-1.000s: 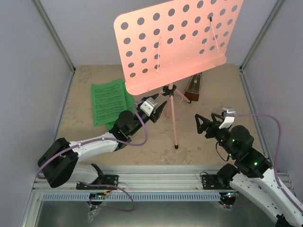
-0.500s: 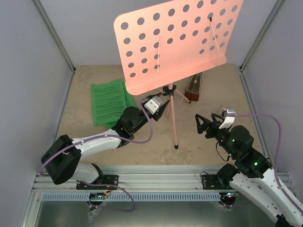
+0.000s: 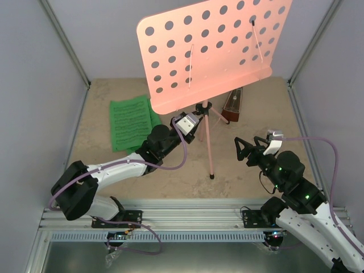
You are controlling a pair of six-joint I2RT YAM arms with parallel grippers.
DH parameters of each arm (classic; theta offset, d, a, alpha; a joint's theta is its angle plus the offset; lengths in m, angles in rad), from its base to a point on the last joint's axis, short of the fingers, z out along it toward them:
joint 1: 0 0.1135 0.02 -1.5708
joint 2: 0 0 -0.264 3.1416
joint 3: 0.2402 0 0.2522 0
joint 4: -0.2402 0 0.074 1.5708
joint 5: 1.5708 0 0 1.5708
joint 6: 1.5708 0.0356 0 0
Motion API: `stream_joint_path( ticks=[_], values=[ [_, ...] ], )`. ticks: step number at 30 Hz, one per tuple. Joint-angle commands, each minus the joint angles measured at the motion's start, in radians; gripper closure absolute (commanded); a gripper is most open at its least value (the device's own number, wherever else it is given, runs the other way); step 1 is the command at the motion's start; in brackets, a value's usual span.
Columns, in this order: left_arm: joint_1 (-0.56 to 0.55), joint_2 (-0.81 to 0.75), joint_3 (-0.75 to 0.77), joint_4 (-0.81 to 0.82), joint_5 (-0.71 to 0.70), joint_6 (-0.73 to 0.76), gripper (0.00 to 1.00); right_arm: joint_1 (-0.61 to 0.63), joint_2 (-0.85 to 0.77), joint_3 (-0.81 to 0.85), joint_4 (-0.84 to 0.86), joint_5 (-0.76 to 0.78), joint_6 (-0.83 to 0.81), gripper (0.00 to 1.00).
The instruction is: Pack up the instrument practice props
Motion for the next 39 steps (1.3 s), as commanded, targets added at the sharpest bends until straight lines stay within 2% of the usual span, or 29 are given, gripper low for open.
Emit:
stream_joint_path(
  ticks=[1, 5, 9, 11, 17, 23, 26, 29, 34, 39],
  values=[
    [0.002, 0.017, 0.025, -0.004, -0.014, 0.004, 0.67, -0.004, -0.012, -0.003, -0.015, 0.014, 0.013, 0.02],
    [0.002, 0.027, 0.048, -0.031, -0.023, -0.020, 0.70, -0.004, -0.015, -0.003, -0.018, 0.014, 0.013, 0.02],
    [0.002, 0.022, 0.046, -0.029, -0.052, -0.076, 0.83, -0.004, -0.022, -0.001, -0.021, 0.017, 0.010, 0.02],
    [0.002, 0.013, 0.037, -0.020, -0.062, -0.128, 0.87, -0.005, -0.026, -0.003, -0.020, 0.018, 0.009, 0.02],
    [0.002, -0.007, 0.031, -0.050, -0.049, -0.365, 0.88, -0.004, -0.042, -0.006, -0.018, 0.029, 0.011, 0.02],
    [0.004, -0.009, 0.091, -0.213, -0.074, -0.663, 0.94, -0.004, -0.052, -0.010, -0.016, 0.028, 0.013, 0.02],
    [0.013, -0.026, 0.086, -0.241, -0.060, -0.835, 0.93, -0.004, -0.072, -0.018, -0.012, 0.035, 0.017, 0.02],
    [0.017, -0.029, 0.081, -0.258, -0.016, -0.965, 0.88, -0.004, -0.091, -0.025, -0.009, 0.048, 0.019, 0.02],
    [0.017, -0.022, 0.080, -0.271, 0.038, -1.097, 0.85, -0.004, -0.109, -0.027, -0.014, 0.058, 0.024, 0.02],
    [0.021, -0.022, 0.036, -0.214, 0.073, -1.243, 0.86, -0.004, -0.120, -0.030, -0.022, 0.066, 0.030, 0.02]
  ],
)
